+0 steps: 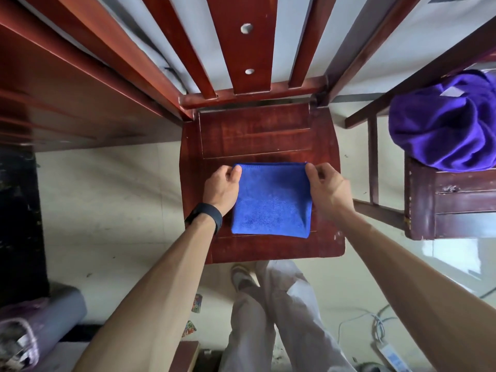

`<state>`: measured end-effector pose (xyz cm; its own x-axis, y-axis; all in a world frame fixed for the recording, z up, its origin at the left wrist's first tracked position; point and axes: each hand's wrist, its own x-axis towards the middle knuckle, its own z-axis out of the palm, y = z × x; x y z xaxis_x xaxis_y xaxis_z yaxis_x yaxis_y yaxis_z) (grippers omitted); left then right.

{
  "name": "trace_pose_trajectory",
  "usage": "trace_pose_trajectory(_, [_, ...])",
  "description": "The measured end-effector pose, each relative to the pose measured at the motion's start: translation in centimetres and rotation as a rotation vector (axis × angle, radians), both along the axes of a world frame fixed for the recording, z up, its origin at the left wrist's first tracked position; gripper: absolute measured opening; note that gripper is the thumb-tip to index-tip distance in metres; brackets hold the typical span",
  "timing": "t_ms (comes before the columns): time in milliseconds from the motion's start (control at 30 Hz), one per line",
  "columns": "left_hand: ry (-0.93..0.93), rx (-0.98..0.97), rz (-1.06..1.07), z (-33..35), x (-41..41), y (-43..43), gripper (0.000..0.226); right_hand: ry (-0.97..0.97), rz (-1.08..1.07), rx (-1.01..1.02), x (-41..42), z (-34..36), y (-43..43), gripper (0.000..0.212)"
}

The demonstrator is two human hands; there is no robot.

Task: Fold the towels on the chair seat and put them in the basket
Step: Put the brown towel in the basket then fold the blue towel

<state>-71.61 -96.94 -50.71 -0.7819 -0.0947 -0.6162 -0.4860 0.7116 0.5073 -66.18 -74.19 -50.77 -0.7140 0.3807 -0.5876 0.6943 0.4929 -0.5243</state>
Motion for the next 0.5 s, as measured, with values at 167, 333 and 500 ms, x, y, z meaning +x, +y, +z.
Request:
trace_pose_trajectory(167, [-0.008, -0.05, -0.01, -1.6, -0.3, -0.4, 0.036, -0.025, 0.045, 0.078, -1.1, -1.2, -0.3, 0.04])
trace_pose_trajectory(333, [-0.001, -0.136, -0.059, -2.2, -0.7, -0.1, 0.041, -0.107, 0.055, 0.156, -1.5, -2.1, -0.2, 0.046])
trace_pose_trajectory(500, [0.018, -0.228, -0.114, -2.2, -1.0, 0.2, 0.046, -0.131, 0.053, 0.214, -2.1, -2.5, -0.5, 0.052])
